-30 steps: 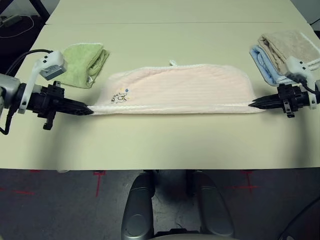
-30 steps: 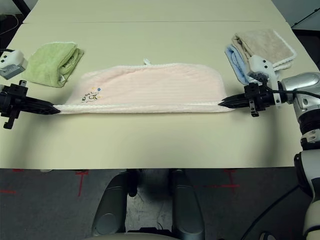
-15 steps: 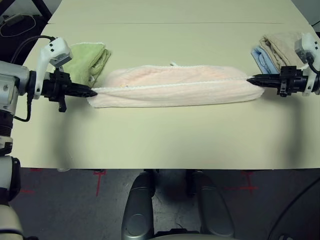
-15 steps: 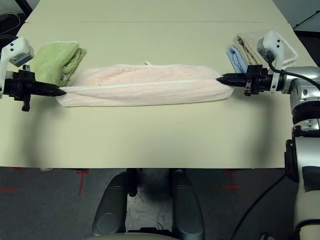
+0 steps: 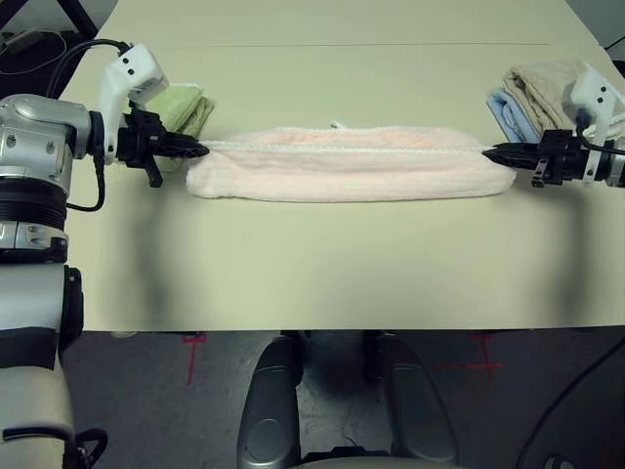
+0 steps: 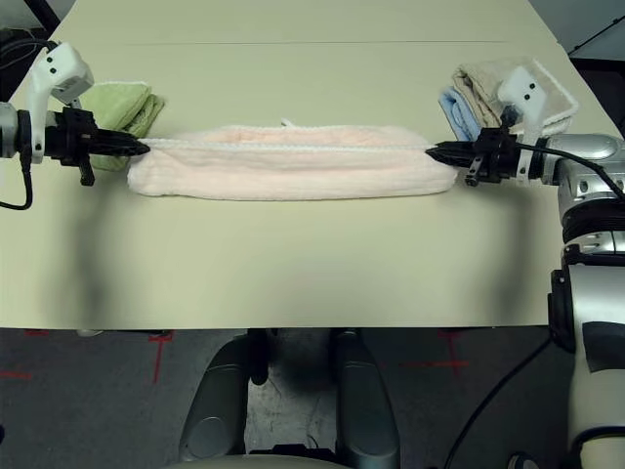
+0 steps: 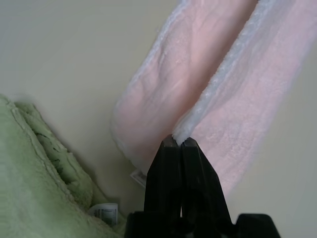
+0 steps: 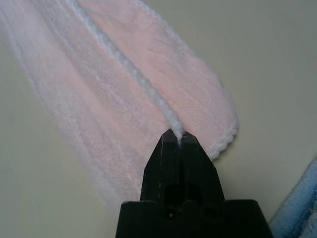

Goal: Fold the towel and set it aside.

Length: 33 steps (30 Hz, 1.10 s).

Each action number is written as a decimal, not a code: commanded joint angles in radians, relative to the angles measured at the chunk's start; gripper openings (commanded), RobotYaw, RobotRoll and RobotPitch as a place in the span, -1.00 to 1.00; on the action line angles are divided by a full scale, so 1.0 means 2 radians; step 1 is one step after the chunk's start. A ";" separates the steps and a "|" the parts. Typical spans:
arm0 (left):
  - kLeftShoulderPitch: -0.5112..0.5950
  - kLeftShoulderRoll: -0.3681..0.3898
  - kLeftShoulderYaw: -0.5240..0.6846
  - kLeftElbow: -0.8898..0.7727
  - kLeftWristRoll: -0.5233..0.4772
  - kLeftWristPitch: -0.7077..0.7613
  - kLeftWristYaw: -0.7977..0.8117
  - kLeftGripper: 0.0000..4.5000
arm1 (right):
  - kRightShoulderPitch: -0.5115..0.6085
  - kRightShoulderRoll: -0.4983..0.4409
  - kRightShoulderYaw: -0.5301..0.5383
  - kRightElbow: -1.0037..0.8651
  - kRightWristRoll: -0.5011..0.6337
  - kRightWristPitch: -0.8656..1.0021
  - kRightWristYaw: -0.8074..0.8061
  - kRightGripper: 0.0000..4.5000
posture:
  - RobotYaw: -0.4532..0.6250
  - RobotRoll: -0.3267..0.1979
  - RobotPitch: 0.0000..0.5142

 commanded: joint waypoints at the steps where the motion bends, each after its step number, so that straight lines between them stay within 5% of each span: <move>1: -0.013 0.000 0.005 0.032 0.017 -0.016 0.015 -0.98 | -0.007 0.004 -0.016 0.018 -0.009 -0.006 -0.039 -1.00 | -0.15 0.25 0.06; 33: -0.041 -0.072 0.020 0.154 0.062 -0.094 0.152 -0.98 | -0.036 0.065 -0.021 0.049 -0.059 -0.008 -0.176 -1.00 | -0.16 0.25 0.09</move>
